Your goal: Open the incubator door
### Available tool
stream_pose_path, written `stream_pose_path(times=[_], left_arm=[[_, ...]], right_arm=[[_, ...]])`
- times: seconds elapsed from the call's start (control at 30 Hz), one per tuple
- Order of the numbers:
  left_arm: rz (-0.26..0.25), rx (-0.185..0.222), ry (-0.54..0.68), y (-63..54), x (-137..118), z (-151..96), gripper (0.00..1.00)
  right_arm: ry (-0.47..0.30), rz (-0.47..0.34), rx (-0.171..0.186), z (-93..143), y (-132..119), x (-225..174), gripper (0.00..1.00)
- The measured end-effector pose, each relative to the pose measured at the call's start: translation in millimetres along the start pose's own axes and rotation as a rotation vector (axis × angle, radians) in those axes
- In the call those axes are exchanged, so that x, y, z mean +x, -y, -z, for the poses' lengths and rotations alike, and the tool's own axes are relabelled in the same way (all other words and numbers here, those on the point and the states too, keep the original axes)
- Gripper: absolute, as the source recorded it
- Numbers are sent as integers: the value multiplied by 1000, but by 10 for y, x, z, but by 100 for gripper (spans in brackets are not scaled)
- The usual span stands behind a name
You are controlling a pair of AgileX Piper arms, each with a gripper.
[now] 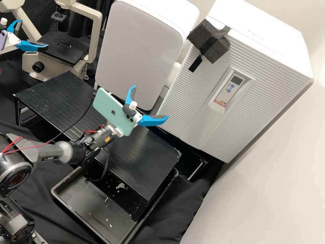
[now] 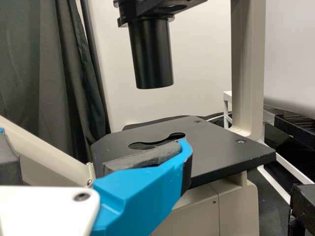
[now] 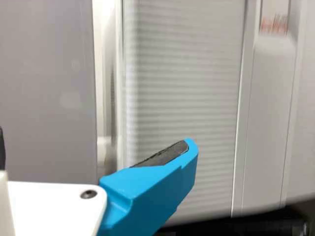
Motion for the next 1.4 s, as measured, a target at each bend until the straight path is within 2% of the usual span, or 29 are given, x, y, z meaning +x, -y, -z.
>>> stream_pose_path(times=[0.27,0.53,0.93,1.3,1.33,1.4], left_arm=[[0,0,0,0,0,0,100],[0,0,0,0,0,0,100],[0,0,0,0,0,0,100],[0,0,0,0,0,0,100],[0,0,0,0,0,0,100],[0,0,0,0,0,0,100]], right_arm=[[3,-96,33,223,-353,367,100],[70,-170,76,243,-575,629,100],[98,-162,35,236,-613,742,100],[121,-188,42,171,-682,733,100],[121,-188,42,171,-682,733,0],[121,-188,42,171,-682,733,0]])
